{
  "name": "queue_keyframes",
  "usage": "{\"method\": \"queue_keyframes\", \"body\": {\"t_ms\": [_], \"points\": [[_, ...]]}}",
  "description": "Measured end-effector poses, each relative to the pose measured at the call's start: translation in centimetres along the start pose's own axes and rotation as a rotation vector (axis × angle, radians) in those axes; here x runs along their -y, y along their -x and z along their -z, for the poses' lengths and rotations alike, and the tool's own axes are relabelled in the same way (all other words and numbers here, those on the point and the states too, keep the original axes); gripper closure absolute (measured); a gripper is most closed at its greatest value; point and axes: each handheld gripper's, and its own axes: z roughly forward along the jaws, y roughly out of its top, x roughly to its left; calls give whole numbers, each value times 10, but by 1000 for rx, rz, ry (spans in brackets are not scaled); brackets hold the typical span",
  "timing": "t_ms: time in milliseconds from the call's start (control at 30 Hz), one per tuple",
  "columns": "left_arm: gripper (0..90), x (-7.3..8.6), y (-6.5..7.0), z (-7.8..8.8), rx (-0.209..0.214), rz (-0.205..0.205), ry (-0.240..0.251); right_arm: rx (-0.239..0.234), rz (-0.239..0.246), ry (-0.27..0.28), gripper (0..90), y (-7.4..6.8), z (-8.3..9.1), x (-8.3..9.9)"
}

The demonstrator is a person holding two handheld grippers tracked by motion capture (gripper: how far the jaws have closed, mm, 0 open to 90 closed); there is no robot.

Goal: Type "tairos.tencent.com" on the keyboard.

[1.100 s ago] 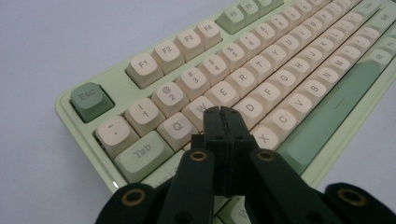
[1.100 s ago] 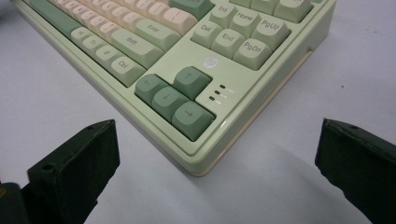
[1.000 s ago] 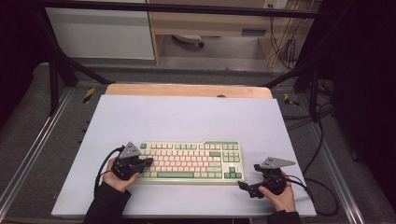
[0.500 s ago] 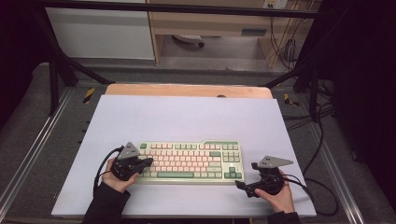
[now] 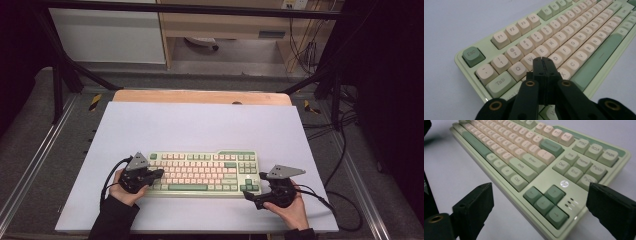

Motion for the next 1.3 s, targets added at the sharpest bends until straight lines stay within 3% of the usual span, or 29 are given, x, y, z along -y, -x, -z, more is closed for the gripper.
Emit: {"method": "queue_keyframes", "body": {"t_ms": [467,767,1033,1300], "points": [[899,0,0,1,-2,-2,5,-53,50,20,386,-18,-19,-24],[898,0,0,0,-3,-6,3,-64,24,28,552,-26,-33,-38],[899,-1,0,1,-3,-6,6,-77,33,14,680,-34,-47,-51],[898,-1,1,1,-1,-7,7,-84,29,7,755,-38,-60,-61]]}}
